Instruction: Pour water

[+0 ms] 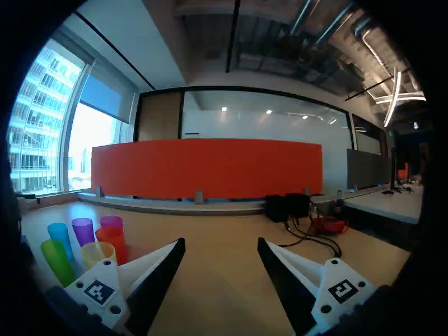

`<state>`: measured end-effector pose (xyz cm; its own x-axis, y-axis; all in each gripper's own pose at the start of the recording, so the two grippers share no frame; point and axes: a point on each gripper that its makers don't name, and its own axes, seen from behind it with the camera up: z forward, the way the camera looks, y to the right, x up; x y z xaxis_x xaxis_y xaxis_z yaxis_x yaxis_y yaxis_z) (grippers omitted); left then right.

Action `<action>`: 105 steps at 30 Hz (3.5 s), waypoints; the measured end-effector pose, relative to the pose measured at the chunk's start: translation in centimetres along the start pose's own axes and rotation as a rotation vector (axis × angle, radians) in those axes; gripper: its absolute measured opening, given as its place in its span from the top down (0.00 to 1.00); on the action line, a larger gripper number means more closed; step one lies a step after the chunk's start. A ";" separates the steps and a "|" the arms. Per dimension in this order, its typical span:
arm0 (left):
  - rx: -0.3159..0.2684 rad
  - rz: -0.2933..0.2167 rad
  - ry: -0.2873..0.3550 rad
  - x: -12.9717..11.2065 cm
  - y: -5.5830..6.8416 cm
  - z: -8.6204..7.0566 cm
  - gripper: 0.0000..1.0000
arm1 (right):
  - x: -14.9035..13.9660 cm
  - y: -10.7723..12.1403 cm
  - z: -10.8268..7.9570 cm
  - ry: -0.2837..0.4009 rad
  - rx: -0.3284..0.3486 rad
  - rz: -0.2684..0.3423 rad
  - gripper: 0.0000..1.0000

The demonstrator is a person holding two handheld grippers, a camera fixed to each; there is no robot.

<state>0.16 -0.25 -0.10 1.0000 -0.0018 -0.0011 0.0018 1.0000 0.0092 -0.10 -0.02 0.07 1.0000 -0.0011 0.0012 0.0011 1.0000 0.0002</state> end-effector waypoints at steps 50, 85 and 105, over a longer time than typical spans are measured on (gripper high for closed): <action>-0.167 0.018 0.004 22.6 0.3 3.9 0.00 | 21.8 -3.2 3.4 -0.003 0.132 -0.035 0.00; -0.507 0.075 -0.048 22.8 6.8 3.1 0.00 | 24.1 -14.6 -1.4 -0.019 0.653 -0.031 0.00; -0.583 0.095 -0.142 18.4 7.4 2.8 0.00 | 21.5 -18.6 -4.1 -0.084 0.836 -0.132 0.00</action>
<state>18.54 7.07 2.76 0.9862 0.1263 0.1070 -0.0477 0.8359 -0.5468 21.38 -18.61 -4.02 0.9883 -0.1506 0.0238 0.0831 0.6630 0.7440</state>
